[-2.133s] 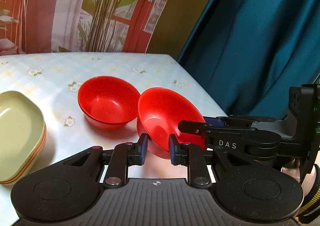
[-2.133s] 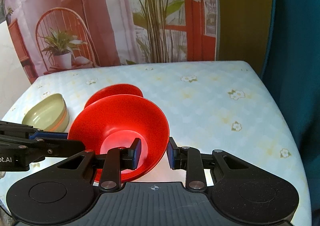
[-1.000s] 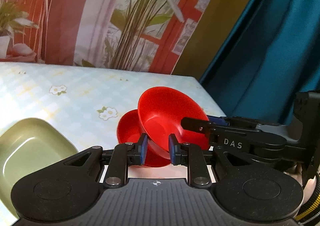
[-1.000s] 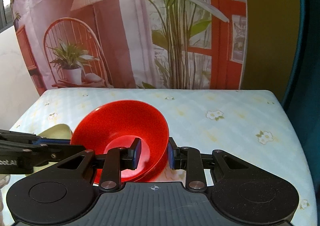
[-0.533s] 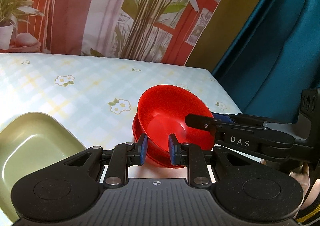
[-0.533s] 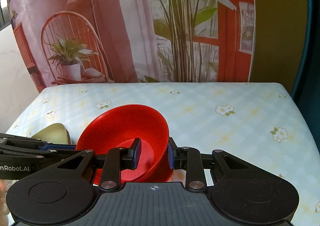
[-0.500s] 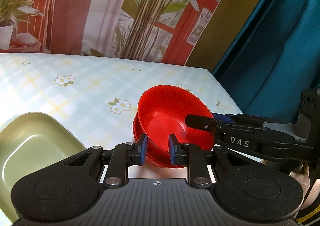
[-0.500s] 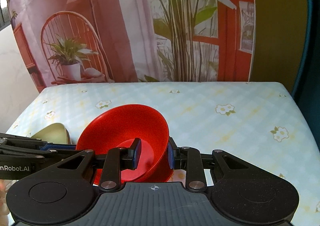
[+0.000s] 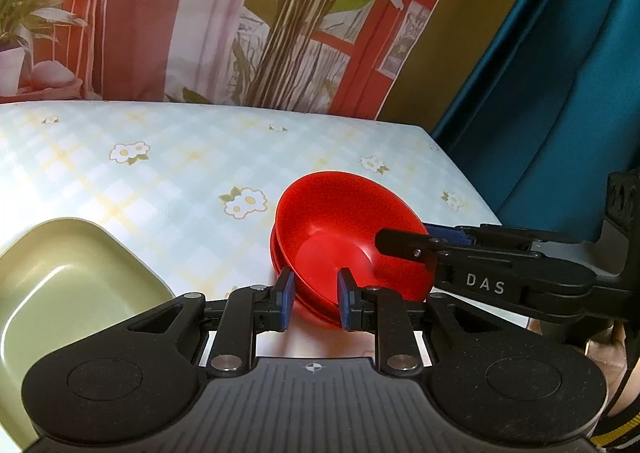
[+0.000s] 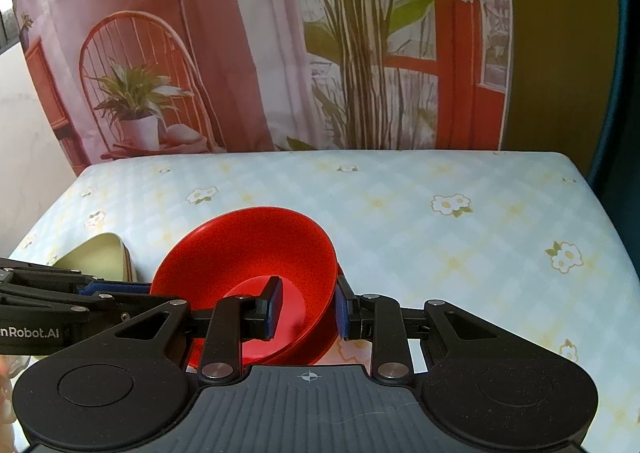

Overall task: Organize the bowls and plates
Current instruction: 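Lower the bowl into the first bowl and grip both rims together, then carry the stacked red bowls with the left gripper onto the green plate stack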

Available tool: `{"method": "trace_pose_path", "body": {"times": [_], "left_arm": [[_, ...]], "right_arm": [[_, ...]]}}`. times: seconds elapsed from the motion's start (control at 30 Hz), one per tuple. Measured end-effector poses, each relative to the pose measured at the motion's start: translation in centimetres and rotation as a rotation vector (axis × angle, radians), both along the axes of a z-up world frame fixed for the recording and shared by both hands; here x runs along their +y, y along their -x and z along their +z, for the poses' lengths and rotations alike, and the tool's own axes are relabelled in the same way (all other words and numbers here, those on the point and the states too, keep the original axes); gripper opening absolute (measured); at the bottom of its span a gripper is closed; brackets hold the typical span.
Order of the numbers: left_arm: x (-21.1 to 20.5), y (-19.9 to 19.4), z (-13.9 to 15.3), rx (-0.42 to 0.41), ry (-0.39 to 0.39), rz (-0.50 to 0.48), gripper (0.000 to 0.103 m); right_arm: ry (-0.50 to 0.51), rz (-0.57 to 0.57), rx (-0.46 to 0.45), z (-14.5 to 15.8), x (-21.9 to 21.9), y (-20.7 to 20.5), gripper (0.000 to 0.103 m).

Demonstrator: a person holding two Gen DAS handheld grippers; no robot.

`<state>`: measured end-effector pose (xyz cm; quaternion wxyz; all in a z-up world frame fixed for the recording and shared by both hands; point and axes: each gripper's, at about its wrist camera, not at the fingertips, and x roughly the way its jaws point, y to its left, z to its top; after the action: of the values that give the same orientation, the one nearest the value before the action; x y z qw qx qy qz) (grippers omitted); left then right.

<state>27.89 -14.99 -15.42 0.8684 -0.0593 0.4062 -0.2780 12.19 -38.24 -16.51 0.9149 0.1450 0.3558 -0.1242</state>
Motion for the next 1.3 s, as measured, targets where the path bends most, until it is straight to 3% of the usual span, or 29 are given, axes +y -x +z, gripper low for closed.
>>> {"method": "trace_pose_path", "body": {"times": [0.77,0.93,1.3], "left_arm": [[-0.1,-0.3,-0.9,0.026,-0.023,0.031,0.025],[-0.3,-0.5,-1.1,0.03,-0.02,0.037,0.034],[-0.8,-1.0,-2.0,0.05,-0.014,0.022,0.034]], "right_arm": [[0.026,-0.028,-0.001,-0.4,-0.1,0.9,0.029],[0.008,-0.048,-0.003,-1.0,-0.4,1.0,0.03],[-0.054,-0.084,-0.023,-2.3,-0.7,1.2,0.03]]}}
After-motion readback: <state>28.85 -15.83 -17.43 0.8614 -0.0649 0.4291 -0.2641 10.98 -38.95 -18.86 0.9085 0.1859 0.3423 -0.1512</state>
